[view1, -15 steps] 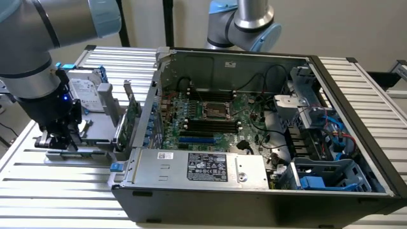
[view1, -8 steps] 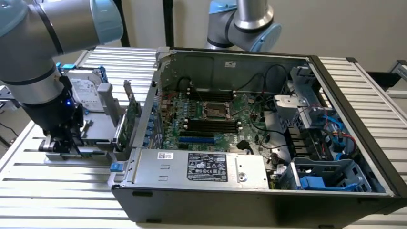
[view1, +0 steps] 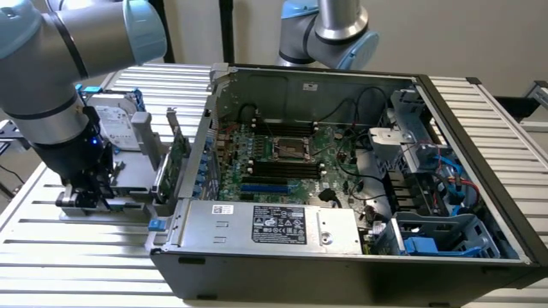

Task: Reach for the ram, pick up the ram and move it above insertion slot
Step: 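Pick up the ram and move it above insertion slot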

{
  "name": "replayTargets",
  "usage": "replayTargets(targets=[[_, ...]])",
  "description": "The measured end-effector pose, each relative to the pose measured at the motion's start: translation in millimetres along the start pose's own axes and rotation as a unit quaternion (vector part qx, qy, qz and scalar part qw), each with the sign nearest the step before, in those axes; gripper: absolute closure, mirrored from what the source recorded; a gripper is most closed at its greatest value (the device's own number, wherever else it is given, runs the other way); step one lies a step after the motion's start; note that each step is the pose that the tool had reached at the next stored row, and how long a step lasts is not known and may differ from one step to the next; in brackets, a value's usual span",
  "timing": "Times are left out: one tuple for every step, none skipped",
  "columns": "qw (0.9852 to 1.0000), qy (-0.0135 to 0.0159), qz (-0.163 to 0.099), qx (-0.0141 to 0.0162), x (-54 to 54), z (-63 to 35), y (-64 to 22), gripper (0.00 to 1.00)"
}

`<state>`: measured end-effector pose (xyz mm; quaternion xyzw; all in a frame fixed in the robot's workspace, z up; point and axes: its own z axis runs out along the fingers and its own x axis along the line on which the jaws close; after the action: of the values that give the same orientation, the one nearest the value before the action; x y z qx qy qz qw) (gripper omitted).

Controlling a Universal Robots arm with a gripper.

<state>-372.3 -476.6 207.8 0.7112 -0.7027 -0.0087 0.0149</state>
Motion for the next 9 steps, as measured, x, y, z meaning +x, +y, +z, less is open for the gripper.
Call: replayTargets(targets=[[1.0000, 0.0000, -0.002, 0.0000, 0.0, 0.3, 0.0, 0.69], [1.0000, 0.0000, -0.004, 0.0001, 0.0, 0.7, 0.0, 0.69], [1.0000, -0.0001, -0.005, 0.0001, 0.1, 1.1, 0.0, 0.69], [1.0000, -0.0003, -0.006, 0.0001, 0.1, 1.5, 0.0, 0.69], [1.0000, -0.0004, -0.006, 0.0001, 0.1, 2.0, 0.0, 0.69], [1.0000, -0.0006, -0.006, 0.0001, 0.1, 2.7, -0.1, 0.69], [1.0000, -0.0008, -0.006, 0.0001, 0.1, 3.6, -0.2, 0.69], [1.0000, -0.0009, -0.006, 0.0002, 0.1, 4.6, -0.2, 0.69], [1.0000, -0.0011, -0.006, 0.0001, 0.1, 5.4, -0.2, 0.69]])
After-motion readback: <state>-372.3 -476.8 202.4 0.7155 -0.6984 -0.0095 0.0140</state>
